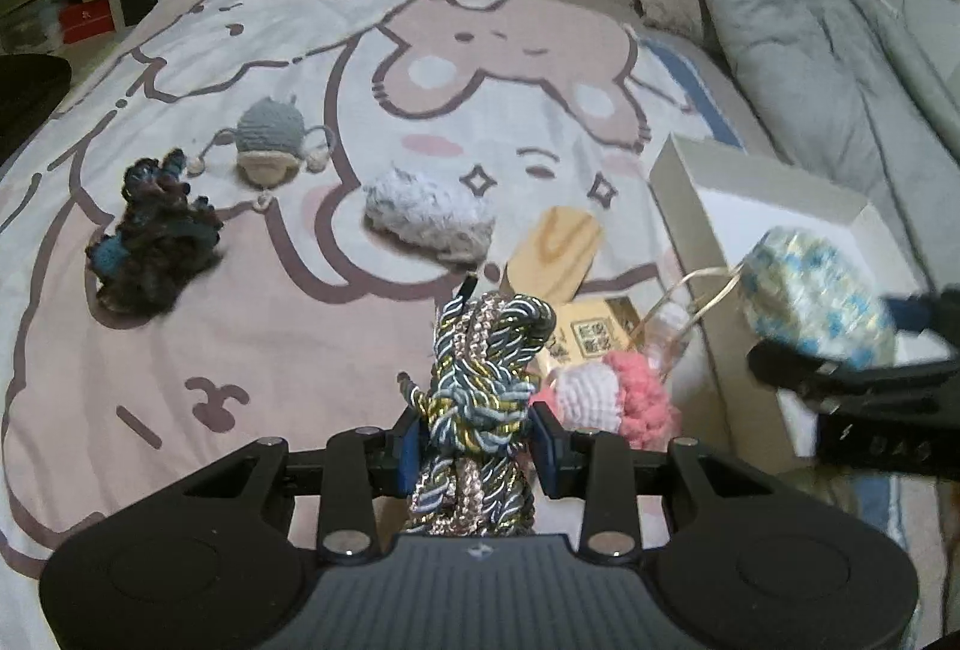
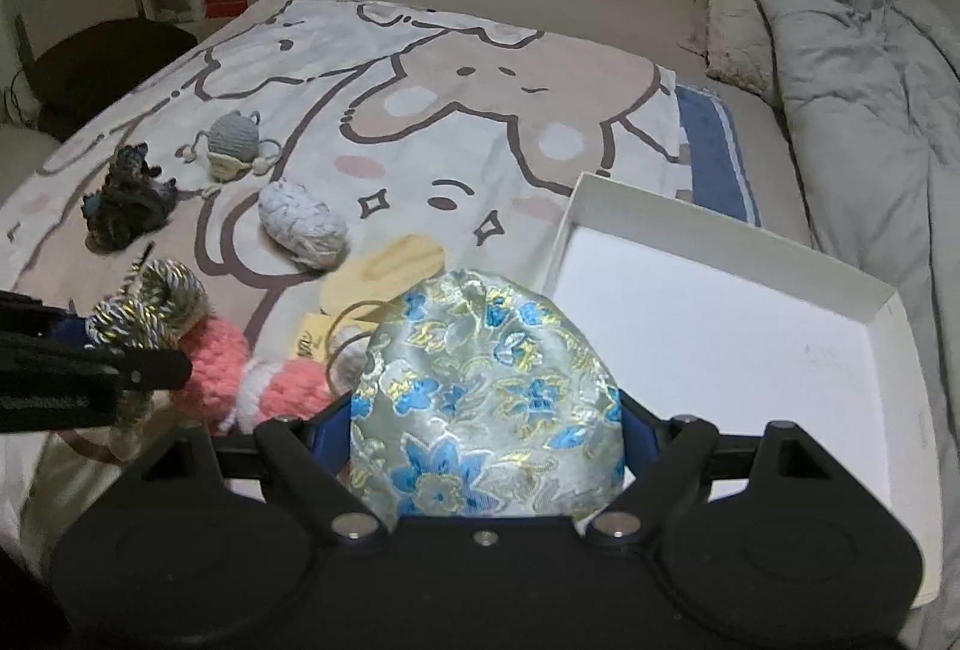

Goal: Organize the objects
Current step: 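Lift the brocade pouch with the right tool and carry it toward the white box, then lower the braided cord into the box with the left tool while the right tool lowers the pouch beside it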

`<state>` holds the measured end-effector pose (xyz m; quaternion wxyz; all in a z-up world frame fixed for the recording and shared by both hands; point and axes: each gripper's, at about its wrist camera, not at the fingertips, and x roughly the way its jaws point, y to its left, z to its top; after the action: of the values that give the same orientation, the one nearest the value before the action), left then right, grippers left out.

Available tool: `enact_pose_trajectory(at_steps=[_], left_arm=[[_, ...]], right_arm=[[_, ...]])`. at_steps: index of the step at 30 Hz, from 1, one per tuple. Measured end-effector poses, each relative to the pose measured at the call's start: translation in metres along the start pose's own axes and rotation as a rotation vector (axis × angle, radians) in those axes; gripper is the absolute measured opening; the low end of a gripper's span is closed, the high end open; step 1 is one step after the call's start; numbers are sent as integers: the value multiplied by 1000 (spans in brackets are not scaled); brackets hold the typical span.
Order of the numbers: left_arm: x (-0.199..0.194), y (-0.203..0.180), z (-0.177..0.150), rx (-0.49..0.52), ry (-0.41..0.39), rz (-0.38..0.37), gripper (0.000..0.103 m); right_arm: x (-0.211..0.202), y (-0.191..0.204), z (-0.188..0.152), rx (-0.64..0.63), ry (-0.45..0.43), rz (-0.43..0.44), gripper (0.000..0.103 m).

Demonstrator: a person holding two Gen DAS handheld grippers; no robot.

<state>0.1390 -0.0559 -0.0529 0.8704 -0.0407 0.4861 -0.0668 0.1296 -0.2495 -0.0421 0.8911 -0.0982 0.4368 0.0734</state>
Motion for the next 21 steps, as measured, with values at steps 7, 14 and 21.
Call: enact_pose_trajectory(at_steps=[7,14,21], left_arm=[[8,2,-3,3,14,19,37],[2,3,0,-2,-1,-1,37],[-33,0,7,7,-88,-37,37]], right_arm=[[9,-21,5,17,15,-69,85],[7,-25,6,37,-3,-53,85],[-49,-29,19,107,-136,10,85]])
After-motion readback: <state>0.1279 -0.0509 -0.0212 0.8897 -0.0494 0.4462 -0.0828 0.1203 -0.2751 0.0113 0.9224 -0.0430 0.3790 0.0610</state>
